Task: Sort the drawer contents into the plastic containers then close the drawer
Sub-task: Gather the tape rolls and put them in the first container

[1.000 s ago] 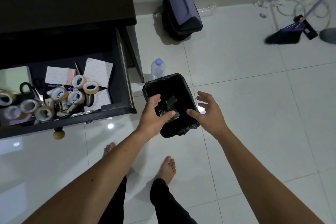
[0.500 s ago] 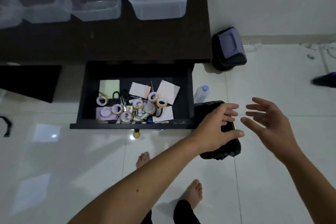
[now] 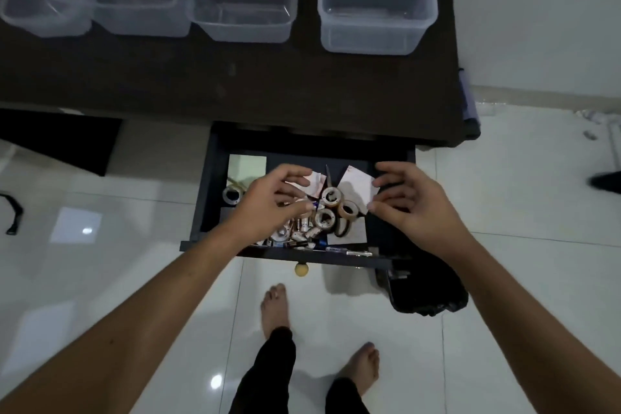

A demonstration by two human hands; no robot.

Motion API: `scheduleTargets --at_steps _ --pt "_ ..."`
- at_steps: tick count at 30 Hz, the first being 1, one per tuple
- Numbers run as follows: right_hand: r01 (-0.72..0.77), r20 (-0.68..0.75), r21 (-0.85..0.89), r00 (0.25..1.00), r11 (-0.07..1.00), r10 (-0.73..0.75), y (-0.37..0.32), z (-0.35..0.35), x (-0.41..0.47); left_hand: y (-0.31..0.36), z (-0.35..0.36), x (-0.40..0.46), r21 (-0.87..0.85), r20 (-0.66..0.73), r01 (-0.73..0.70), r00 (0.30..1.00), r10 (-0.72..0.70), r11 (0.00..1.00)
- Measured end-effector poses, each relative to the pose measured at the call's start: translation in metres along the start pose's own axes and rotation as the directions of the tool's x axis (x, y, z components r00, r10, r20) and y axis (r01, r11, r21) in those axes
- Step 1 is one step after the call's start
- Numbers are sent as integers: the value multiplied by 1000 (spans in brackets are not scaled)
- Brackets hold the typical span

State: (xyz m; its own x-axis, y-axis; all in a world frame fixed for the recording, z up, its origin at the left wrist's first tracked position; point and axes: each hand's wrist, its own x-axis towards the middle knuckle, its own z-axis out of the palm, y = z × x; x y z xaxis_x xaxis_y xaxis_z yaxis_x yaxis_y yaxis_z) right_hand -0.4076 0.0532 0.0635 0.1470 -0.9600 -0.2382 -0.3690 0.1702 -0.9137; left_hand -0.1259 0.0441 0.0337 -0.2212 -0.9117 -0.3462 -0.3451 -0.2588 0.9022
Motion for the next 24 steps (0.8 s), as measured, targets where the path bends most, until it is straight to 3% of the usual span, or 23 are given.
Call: scheduleTargets --at_steps 5,11,24 --pt "-55 96 -254 992 966 81 26 35 26 -28 -21 9 65 56 29 998 -33 997" --pt "-56 123 -453 985 890 124 44 51 42 -43 -21 24 243 104 -56 994 32 969" --pt "122 131 -428 989 895 -71 45 63 58 -61 -16 42 529 256 -211 963 83 822"
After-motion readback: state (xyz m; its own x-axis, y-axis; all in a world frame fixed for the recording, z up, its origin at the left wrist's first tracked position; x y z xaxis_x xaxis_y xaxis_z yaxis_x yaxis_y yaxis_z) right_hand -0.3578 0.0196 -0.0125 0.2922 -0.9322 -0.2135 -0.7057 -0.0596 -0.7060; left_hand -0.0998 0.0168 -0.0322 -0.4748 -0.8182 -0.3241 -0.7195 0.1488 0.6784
